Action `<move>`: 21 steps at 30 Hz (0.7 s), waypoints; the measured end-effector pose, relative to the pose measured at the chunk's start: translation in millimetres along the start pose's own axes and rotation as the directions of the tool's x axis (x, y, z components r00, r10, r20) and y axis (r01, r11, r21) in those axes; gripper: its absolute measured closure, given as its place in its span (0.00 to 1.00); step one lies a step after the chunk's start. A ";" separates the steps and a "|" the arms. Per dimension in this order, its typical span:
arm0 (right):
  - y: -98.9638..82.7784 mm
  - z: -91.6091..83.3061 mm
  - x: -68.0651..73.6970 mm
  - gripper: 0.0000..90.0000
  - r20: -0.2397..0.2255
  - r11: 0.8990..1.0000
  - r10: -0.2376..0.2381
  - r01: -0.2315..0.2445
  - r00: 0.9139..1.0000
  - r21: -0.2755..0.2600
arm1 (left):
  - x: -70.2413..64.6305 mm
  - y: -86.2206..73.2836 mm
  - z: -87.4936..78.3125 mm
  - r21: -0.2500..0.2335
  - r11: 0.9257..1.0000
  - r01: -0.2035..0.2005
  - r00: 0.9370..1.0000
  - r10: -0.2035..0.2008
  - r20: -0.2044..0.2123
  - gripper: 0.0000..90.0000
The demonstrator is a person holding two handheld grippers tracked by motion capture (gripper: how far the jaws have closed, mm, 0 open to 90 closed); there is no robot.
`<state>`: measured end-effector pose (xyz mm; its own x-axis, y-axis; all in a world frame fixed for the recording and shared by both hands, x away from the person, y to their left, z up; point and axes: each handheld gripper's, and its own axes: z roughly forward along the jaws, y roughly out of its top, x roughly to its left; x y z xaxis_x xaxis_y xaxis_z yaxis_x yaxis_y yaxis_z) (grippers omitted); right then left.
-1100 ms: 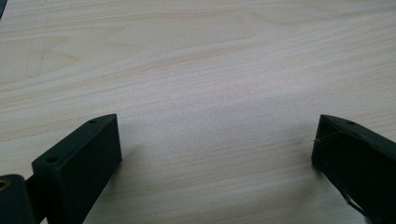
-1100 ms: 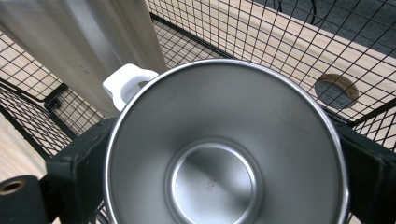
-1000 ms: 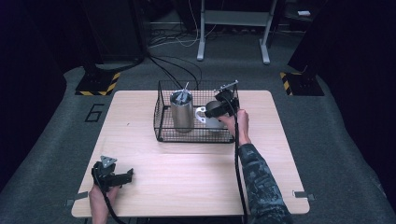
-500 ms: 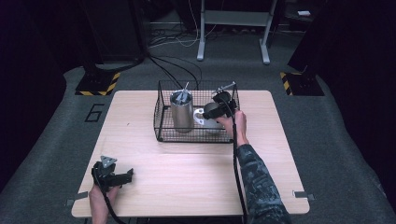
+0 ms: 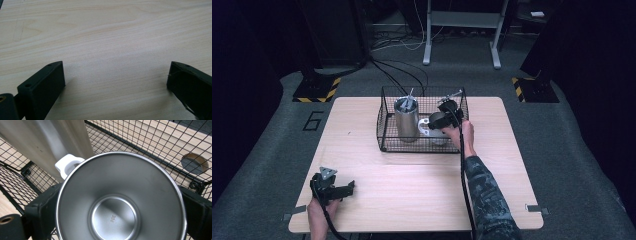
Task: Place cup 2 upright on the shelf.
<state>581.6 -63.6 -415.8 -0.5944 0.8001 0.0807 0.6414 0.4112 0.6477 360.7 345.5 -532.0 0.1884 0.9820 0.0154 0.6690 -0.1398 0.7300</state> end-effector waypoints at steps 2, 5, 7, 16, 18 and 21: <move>-1.0 1.3 -0.2 0.06 0.000 1.000 0.000 0.000 1.000 0.001 | 0.1 0.0 0.1 0.000 1.000 0.000 1.000 0.000 0.001 0.02; -2.3 3.9 0.1 0.06 0.002 1.000 0.001 -0.001 1.000 0.007 | 0.1 0.0 0.1 -0.001 1.000 0.000 1.000 0.000 0.001 0.02; -3.4 5.0 0.3 0.06 0.002 1.000 0.006 -0.006 1.000 0.008 | 0.0 0.0 0.1 -0.001 1.000 0.000 1.000 0.000 0.001 0.02; -8.2 7.9 -1.0 0.06 0.007 1.000 0.017 -0.017 1.000 0.014 | 0.0 0.0 0.1 -0.001 1.000 0.000 1.000 0.000 0.001 0.02; -9.8 8.4 -1.7 0.06 0.005 1.000 0.026 -0.026 1.000 0.016 | 0.0 0.0 0.0 -0.001 1.000 0.000 1.000 0.000 0.000 0.02; -11.9 8.9 -3.9 0.06 0.003 1.000 0.016 -0.016 1.000 0.012 | 0.0 0.0 0.0 -0.001 1.000 -0.002 1.000 0.002 0.000 0.02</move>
<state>580.6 -67.7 -430.6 -0.5827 0.8078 0.0890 0.6569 0.4036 0.6369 360.6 345.4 -532.1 0.1895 0.9817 0.0170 0.6680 -0.1416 0.7305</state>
